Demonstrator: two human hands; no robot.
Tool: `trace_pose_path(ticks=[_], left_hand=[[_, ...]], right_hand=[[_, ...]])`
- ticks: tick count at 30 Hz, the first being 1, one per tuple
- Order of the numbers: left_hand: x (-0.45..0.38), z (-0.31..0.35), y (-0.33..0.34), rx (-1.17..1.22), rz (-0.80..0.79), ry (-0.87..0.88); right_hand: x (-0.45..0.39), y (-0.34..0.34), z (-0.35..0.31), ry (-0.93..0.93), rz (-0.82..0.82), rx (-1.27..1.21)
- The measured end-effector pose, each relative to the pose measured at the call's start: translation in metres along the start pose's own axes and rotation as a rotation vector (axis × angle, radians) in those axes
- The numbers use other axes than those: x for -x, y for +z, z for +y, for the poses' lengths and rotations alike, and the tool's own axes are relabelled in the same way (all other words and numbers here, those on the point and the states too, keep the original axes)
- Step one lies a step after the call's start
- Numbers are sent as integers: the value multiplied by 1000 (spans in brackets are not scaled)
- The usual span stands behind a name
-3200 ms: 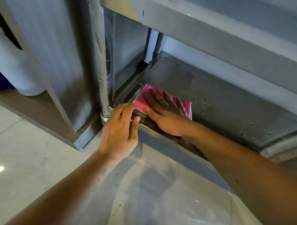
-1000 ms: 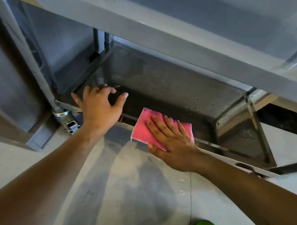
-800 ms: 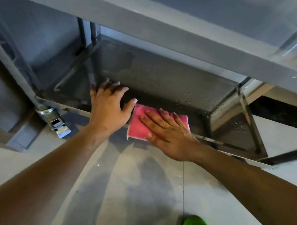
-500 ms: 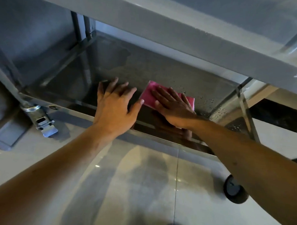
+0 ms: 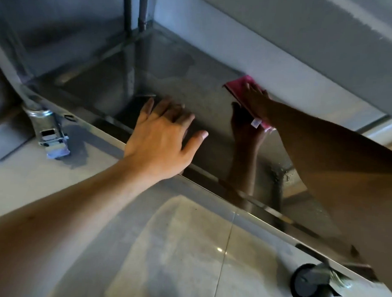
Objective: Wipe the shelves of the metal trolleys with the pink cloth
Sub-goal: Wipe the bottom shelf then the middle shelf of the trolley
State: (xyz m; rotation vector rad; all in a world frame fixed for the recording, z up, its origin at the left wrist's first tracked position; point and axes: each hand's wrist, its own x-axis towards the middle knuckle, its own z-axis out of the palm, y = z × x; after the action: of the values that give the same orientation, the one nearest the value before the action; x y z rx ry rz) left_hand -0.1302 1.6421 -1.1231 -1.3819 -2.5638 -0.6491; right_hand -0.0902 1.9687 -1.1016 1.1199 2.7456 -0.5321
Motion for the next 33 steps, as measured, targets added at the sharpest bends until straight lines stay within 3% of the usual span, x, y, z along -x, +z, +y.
trace_pose_path(ticks=[4, 13, 19, 27, 33], left_hand=[[-1, 1, -1, -20, -38, -14], [-2, 4, -2, -35, -40, 6], [2, 3, 1, 41, 84, 59], [1, -2, 12, 56, 163, 55], [2, 3, 5, 67, 137, 75]], right_hand=[[17, 21, -5, -61, 110, 225], [136, 61, -9, -209, 46, 189], [221, 72, 5, -305, -57, 184], [307, 72, 36, -288, -114, 202], [309, 75, 51, -265, -76, 156]])
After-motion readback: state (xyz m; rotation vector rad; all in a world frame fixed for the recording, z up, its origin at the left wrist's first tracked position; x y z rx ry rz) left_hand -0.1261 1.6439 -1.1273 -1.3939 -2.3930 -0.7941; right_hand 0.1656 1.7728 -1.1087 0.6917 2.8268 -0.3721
